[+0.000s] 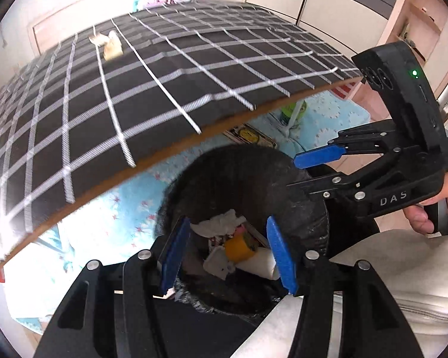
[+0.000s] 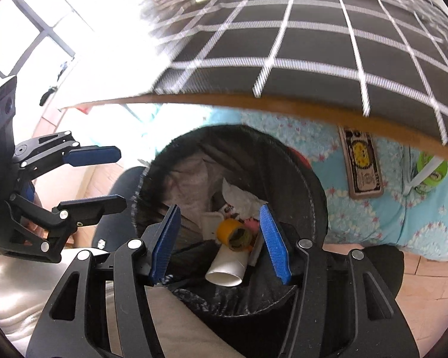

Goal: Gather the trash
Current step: 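Move both open tools back over the ointment tube and card strip on the bed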

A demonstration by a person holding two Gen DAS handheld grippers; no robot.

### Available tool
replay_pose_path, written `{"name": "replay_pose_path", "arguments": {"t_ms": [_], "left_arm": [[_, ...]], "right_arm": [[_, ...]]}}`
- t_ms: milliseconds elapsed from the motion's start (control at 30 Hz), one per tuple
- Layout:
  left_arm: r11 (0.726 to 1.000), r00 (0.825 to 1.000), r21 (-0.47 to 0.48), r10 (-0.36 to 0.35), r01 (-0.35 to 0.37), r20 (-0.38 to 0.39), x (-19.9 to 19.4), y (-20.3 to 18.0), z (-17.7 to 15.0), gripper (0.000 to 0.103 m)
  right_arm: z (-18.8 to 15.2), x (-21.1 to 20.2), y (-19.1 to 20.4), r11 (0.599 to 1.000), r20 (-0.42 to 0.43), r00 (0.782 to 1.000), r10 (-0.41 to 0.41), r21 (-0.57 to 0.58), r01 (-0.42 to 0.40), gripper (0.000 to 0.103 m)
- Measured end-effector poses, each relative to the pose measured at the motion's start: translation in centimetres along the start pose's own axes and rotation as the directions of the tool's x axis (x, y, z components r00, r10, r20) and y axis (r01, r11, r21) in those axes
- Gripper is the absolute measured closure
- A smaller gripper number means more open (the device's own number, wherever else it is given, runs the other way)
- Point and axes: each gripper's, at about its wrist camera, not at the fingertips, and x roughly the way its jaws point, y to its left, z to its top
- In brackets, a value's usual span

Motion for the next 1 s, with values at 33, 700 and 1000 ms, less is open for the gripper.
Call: {"name": "replay_pose_path", "arguments": {"t_ms": [33, 700, 1000], "left_arm": [[1.000, 1.000, 0.001, 0.005, -0.005, 0.005, -0.5, 0.1, 0.2, 0.051], [0.995, 0.981, -0.098, -0.003, 0.022, 0.194, -8.2, 5.9, 7.1, 0.051], [0.991, 0.982, -0.132, 0.038, -0.014, 0.183, -7.3, 10.0, 10.4, 0.051]], "right_arm": [[0.2, -0.4, 0.2, 1.000, 0.007, 1.000, 0.003, -0.008, -0.003, 0.048], [4.0, -6.2, 5.0, 0.986, 0.147, 0.987, 0.068, -0.162, -0.044, 0.048], [8.2, -7.0, 4.6, 0.985, 0.204, 0.978, 0.052, -0.172, -0.017, 0.048]]}}
